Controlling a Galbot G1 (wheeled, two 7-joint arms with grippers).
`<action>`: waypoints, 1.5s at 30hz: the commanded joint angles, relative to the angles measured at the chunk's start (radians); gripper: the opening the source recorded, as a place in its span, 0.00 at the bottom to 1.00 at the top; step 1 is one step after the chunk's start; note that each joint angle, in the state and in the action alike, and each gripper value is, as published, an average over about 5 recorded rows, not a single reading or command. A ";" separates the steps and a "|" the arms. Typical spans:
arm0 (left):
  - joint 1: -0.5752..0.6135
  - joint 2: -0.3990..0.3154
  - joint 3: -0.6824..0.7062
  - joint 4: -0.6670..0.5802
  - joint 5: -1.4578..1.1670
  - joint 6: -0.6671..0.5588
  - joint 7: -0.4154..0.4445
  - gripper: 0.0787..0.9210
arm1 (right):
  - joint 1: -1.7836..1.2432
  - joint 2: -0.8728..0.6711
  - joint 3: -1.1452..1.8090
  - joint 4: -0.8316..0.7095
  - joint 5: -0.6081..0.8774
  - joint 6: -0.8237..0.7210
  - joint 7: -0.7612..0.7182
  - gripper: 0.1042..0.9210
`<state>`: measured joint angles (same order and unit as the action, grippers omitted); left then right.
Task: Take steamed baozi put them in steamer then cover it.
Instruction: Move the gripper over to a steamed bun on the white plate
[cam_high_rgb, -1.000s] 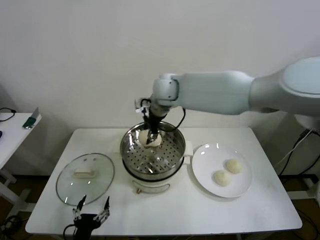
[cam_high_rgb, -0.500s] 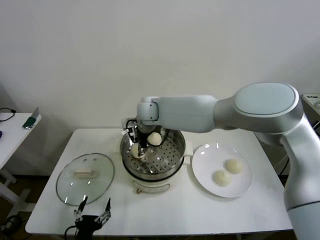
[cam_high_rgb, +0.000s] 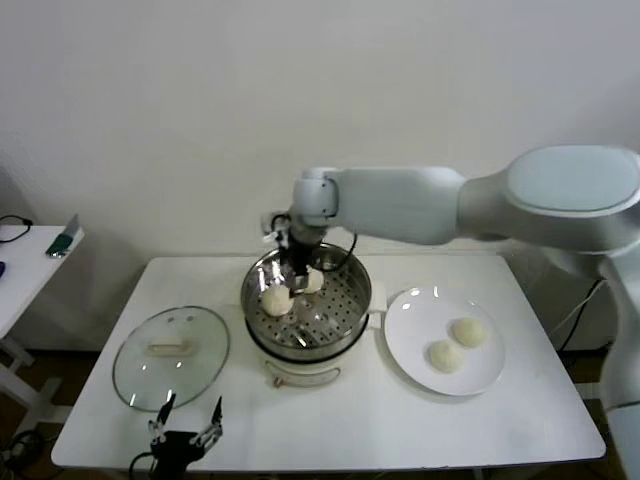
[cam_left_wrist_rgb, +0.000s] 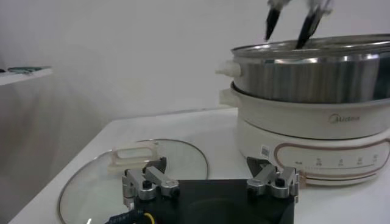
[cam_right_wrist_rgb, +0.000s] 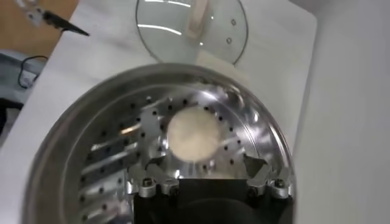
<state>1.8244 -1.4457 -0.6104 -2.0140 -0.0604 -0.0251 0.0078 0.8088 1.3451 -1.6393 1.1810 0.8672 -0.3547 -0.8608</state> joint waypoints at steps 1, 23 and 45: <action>0.000 0.002 0.000 -0.002 0.000 0.001 0.001 0.88 | 0.243 -0.424 -0.180 0.275 -0.019 0.044 -0.093 0.88; -0.010 -0.006 -0.006 0.013 -0.002 0.004 0.007 0.88 | -0.352 -0.724 0.054 0.251 -0.407 -0.066 0.066 0.88; -0.003 -0.010 -0.006 0.015 0.007 0.005 0.006 0.88 | -0.549 -0.604 0.203 0.129 -0.446 -0.108 0.110 0.84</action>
<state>1.8207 -1.4573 -0.6168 -1.9989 -0.0542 -0.0203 0.0134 0.3504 0.7249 -1.4979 1.3441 0.4436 -0.4520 -0.7643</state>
